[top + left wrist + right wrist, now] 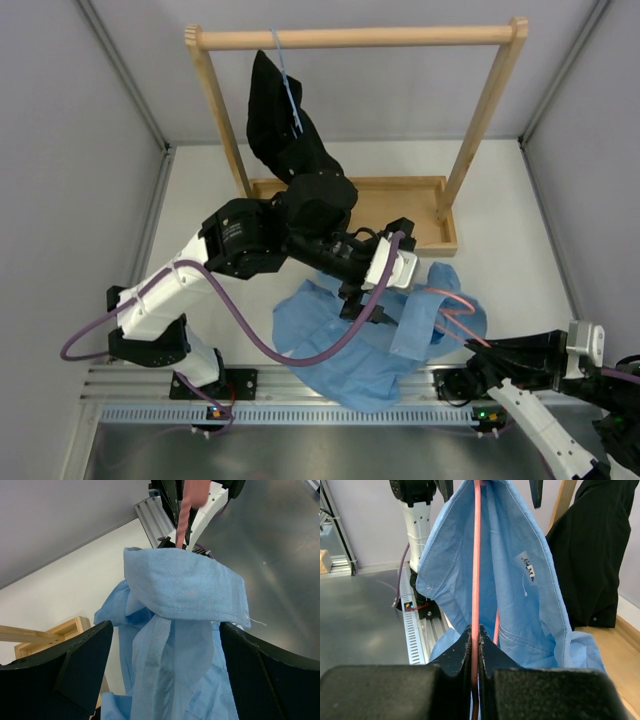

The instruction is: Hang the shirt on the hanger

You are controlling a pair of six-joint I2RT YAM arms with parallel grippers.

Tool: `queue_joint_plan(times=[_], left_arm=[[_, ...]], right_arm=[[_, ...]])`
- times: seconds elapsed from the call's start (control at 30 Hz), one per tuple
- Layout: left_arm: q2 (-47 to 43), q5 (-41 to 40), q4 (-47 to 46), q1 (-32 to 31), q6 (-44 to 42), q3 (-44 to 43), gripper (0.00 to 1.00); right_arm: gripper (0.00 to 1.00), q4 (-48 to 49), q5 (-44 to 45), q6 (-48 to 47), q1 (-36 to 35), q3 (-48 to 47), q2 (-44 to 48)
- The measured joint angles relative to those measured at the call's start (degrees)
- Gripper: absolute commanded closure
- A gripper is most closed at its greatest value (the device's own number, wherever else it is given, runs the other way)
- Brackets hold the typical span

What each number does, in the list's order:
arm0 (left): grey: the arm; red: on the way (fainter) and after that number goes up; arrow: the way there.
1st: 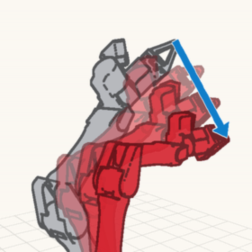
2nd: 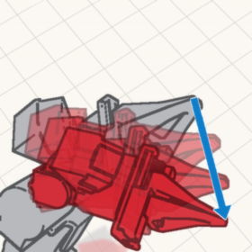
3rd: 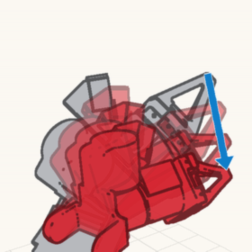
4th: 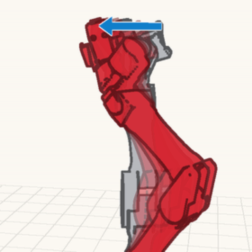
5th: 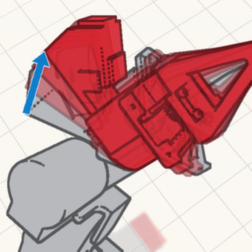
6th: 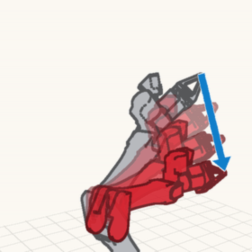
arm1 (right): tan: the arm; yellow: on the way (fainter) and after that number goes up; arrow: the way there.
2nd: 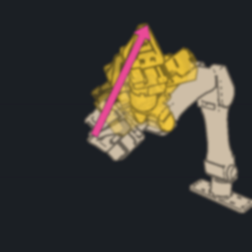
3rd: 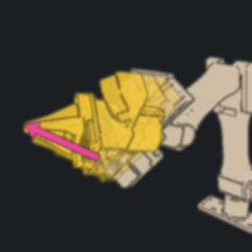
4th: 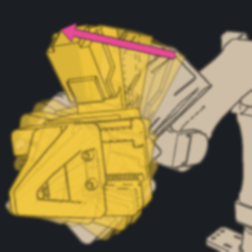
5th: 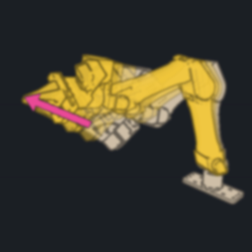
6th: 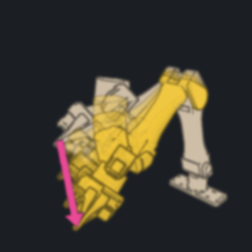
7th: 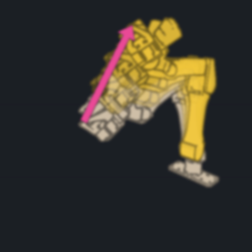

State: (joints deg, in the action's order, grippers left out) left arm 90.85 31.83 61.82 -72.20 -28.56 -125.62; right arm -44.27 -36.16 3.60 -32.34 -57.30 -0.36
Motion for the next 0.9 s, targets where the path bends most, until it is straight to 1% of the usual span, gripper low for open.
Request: queue_joint_plan(times=[0.03,0.13,0.23,0.27,0.33,0.37,0.4,0.43,0.47,0.5,0.53,0.57,0.6,0.87,0.9], left_arm=[[-0.2,-0.11,0.0,0.0,0.2,0.0,0.14],[-0.37,-0.57,0.44,0.0,0.42,0.0,0.14],[-0.17,-1.18,2.27,0.0,0.59,0.0,0.25],[-0.04,-1.25,2.93,0.0,0.59,-0.02,0.3],[0.63,-1.2,4.22,0.0,0.57,-0.22,0.3],[1.03,-1.2,4.81,0.0,0.55,-0.22,0.33],[1.44,-1.18,5.51,0.0,0.55,-0.22,0.4],[1.75,-1.14,6.05,0.0,0.52,-0.22,0.5],[2.03,-0.98,6.43,0.0,0.59,-0.22,0.63],[2.16,-0.9,6.71,0.0,0.57,-0.22,0.8],[2.23,-0.68,6.91,0.0,0.52,-0.22,0.88],[2.27,-0.37,7.15,0.0,0.22,-0.22,0.99],[2.27,0.24,7.43,0.0,0.11,-0.22,1.0],[2.25,2.21,8.52,-0.11,-0.2,-0.22,1.0],[2.25,1.97,8.48,-0.11,-0.04,-0.24,1.0]], right_arm=[[1.0,0.04,-0.17,-0.17,0.0,0.26,0.0],[1.0,-0.17,-0.85,-0.7,0.0,0.63,0.0],[1.0,-0.17,-1.68,-1.25,0.0,0.63,0.0],[1.0,-0.2,-1.92,-1.4,0.0,0.63,0.0],[1.0,-0.2,-2.43,-1.64,0.0,0.63,0.0],[1.0,-0.2,-2.73,-1.7,0.0,0.63,0.0],[1.0,-0.28,-2.84,-1.75,0.0,0.63,0.0],[1.0,-0.57,-2.89,-1.75,0.0,0.63,0.0],[1.0,-1.03,-2.86,-1.77,0.0,0.66,0.0],[1.0,-1.36,-2.86,-1.84,0.0,0.66,0.0],[1.0,-1.66,-2.86,-1.92,0.0,0.66,0.0],[1.0,-1.81,-2.99,-1.97,0.0,0.66,0.0],[1.0,-1.81,-2.89,-1.99,0.02,0.66,0.0],[1.0,-2.01,-2.71,-3.52,0.02,0.63,0.0],[0.95,-2.03,-2.67,-3.56,0.02,0.63,0.0]])
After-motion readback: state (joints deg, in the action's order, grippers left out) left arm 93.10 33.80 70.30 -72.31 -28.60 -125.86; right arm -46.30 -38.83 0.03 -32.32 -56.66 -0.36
